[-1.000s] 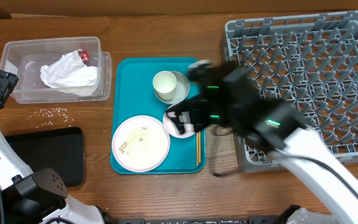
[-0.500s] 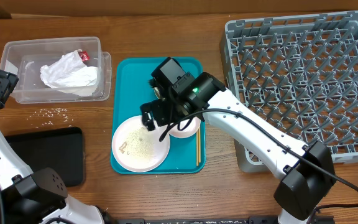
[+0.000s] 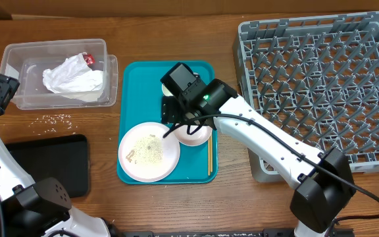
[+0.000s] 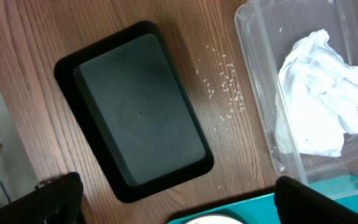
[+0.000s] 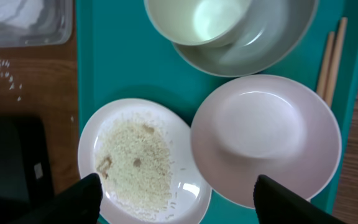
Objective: Sort waste into correct bins and load items into the dishwasher
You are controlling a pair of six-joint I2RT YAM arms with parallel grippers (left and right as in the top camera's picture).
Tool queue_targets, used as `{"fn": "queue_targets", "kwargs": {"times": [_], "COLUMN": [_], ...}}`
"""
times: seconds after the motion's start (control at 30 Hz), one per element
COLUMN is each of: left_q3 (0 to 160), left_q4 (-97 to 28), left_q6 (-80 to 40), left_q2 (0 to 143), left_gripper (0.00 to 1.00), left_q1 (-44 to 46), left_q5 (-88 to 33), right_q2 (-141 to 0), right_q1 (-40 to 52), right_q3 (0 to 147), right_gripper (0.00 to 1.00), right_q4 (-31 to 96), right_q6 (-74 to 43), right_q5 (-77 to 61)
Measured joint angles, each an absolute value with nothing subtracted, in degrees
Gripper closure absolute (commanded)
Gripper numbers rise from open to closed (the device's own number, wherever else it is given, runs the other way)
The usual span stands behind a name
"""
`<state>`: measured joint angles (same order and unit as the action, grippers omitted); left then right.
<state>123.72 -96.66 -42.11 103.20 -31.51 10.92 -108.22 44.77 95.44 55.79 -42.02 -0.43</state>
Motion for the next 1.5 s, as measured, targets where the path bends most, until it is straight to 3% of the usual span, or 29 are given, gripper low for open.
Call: {"fn": "queue_targets", "kwargs": {"times": [0.27, 0.63, 0.77, 1.5], "left_q3": [123.72, 123.72, 123.72, 123.72], "left_q4": [-96.68, -96.66, -96.66, -96.66], "left_q6": [-42.11, -42.11, -42.11, -42.11], "left_q2": [103.20, 103.20, 103.20, 103.20], "left_gripper": [0.00, 0.00, 0.00, 0.00], "left_q1": [-31.51, -31.51, -31.51, -31.51], "left_q5": [10.94, 10.92, 10.94, 10.92], "right_q2": [-108.66, -118.34, -118.89, -120.38], "right_q1": [45.43, 48.97, 50.06, 52.01], "right_q3": [92.75, 92.44, 92.44, 92.44], "right_gripper": [0.30, 0.35, 0.42, 0.45], "right_q4": [51.90, 51.70, 51.46, 50.04], "right_q6": [-50.30, -51.86, -51.81, -51.88], "right_q5": [3.55, 8.95, 11.00, 12.93]}}
